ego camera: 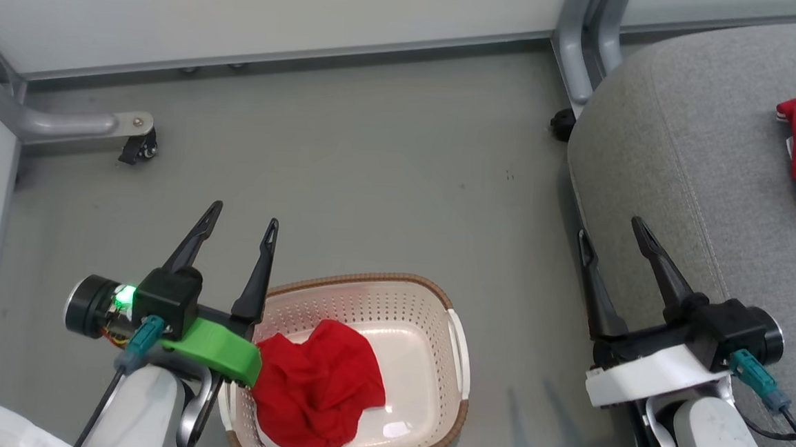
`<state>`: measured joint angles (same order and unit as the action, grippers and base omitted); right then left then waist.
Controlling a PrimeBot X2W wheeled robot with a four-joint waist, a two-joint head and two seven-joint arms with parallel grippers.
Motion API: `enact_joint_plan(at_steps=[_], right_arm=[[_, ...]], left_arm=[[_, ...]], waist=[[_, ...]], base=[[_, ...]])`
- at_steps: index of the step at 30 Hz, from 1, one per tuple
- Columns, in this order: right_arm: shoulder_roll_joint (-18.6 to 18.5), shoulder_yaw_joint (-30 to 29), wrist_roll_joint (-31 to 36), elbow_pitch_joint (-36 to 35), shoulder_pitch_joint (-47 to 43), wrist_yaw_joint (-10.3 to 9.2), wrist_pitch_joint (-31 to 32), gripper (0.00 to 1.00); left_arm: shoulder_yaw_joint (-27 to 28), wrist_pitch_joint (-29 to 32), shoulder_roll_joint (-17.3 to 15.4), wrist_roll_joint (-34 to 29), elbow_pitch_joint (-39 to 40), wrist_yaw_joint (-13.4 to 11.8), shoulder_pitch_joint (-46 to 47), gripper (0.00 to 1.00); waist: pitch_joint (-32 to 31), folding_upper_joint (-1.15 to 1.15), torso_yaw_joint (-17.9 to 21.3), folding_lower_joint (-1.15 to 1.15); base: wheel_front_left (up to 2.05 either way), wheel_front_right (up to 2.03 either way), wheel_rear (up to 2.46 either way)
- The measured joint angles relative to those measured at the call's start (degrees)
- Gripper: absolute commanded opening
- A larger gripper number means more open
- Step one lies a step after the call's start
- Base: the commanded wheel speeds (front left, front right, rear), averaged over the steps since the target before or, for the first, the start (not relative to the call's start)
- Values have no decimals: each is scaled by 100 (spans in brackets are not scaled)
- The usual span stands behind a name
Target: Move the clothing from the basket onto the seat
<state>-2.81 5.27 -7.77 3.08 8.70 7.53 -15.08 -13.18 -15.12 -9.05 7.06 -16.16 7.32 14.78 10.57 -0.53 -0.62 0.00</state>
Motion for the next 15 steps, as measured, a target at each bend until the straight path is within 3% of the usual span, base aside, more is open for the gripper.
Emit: enact_joint_plan(at_steps=[15], right_arm=[[-1,250,-9,-308,816,0,0,100]], left_arm=[[-1212,0,-662,156,-1347,7,1182,100]], waist=[[1305,0,448,-1]], base=[[0,0,0]])
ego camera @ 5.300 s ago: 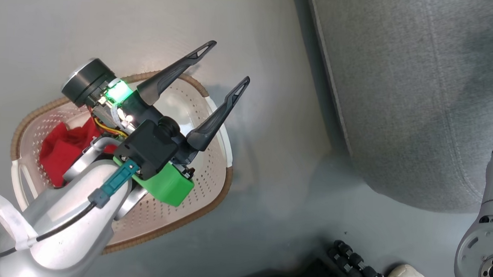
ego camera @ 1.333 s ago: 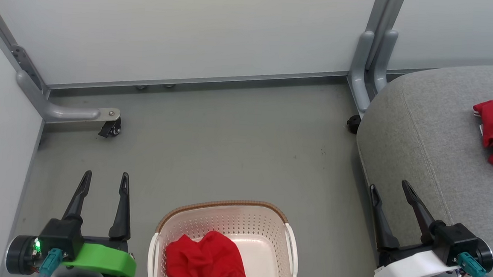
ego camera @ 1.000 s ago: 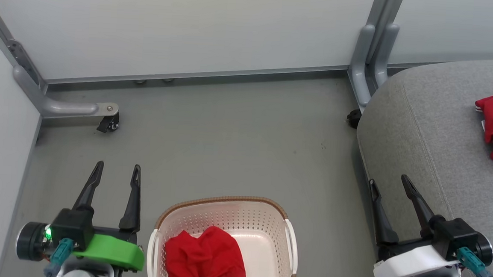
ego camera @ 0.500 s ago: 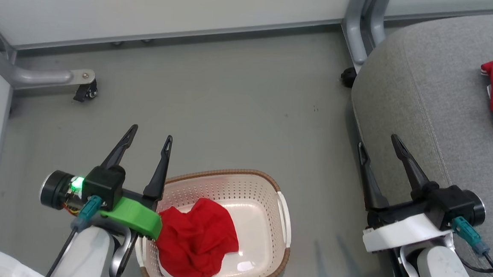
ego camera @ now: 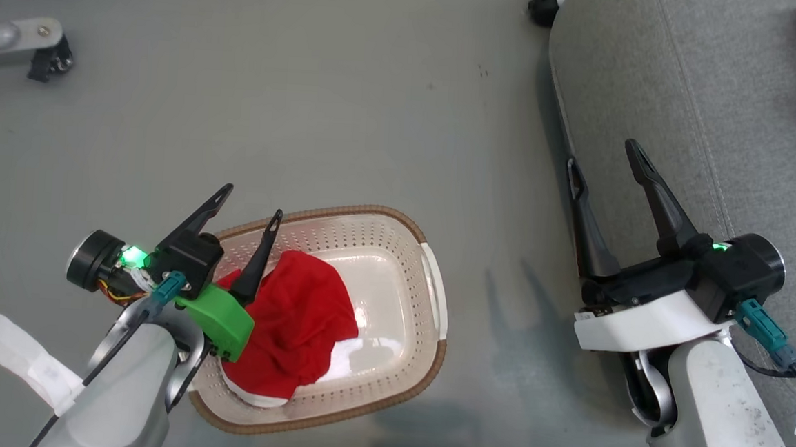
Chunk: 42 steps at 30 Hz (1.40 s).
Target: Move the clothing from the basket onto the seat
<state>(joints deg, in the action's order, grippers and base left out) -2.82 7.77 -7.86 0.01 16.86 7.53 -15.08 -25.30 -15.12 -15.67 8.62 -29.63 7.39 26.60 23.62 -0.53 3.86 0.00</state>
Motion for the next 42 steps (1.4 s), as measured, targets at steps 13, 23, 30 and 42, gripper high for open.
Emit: enact_joint_plan(at_steps=[13,23,30,42], right_arm=[[-3,83,-44,-255,465,0,0,100],[-1,222,-114,-453,813,0,0,100],[-1,220,-129,-587,897,0,0,100],[-1,196,-159,-871,931,0,0,100]], left_arm=[[-883,0,-275,59,-1278,0,747,100],[-1567,0,-441,-142,-2323,0,1350,100],[-1883,-1,-492,-223,-3148,0,1868,100],[-2517,174,-344,-294,-4177,0,2581,100]], waist=[[1128,0,381,0],[1903,0,630,-1],[2366,0,789,-1],[2928,0,991,0]], base=[[0,0,0],[0,0,0],[0,0,0],[0,0,0]])
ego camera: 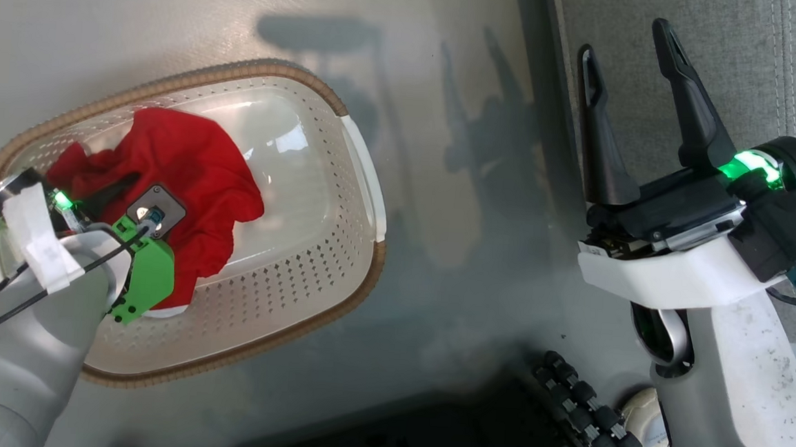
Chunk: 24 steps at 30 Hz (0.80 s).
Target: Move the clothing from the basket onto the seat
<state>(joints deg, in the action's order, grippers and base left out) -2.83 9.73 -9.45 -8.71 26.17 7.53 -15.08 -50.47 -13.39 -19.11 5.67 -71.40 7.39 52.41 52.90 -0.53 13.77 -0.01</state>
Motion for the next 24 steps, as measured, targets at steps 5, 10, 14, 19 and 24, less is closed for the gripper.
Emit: enact_joint_plan(at_steps=[5,10,14,19,24], right_arm=[[0,11,86,-143,-1,0,0,100],[0,13,151,-287,-10,0,0,100],[0,21,223,-371,-34,0,0,100],[0,18,315,-445,-75,0,0,100],[0,16,369,-458,-88,0,0,100]], left_arm=[[-199,347,24,-52,-134,0,198,100],[-341,758,34,-82,-190,0,353,100],[-464,1144,77,-147,-218,0,425,100],[-498,1547,182,-132,-227,-34,471,48],[-510,1686,229,-77,-235,-131,475,0]], waist=[[155,0,39,0],[304,0,56,0],[400,0,59,0],[463,0,37,0],[472,0,37,0]], base=[[0,0,0],[0,0,0],[0,0,0],[0,0,0],[0,0,0]])
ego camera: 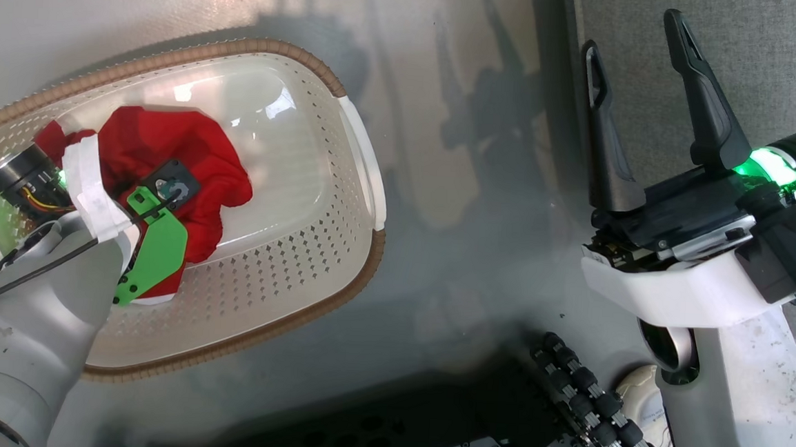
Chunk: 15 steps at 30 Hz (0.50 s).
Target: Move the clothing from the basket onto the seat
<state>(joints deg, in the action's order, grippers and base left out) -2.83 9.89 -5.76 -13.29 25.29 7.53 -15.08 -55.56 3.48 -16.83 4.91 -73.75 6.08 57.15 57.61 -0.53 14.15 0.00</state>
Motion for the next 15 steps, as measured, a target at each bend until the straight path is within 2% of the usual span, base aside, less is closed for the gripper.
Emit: enact_joint_plan(at_steps=[4,15], right_arm=[[0,-10,24,30,2,0,0,100],[1,-78,87,375,19,0,0,100]], left_arm=[[-3,-40,88,90,-4,-21,-12,0],[-37,-851,492,241,-7,-26,-98,0]], waist=[[-51,0,-14,0],[-521,0,-152,0]], base=[[0,0,0],[0,0,0]])
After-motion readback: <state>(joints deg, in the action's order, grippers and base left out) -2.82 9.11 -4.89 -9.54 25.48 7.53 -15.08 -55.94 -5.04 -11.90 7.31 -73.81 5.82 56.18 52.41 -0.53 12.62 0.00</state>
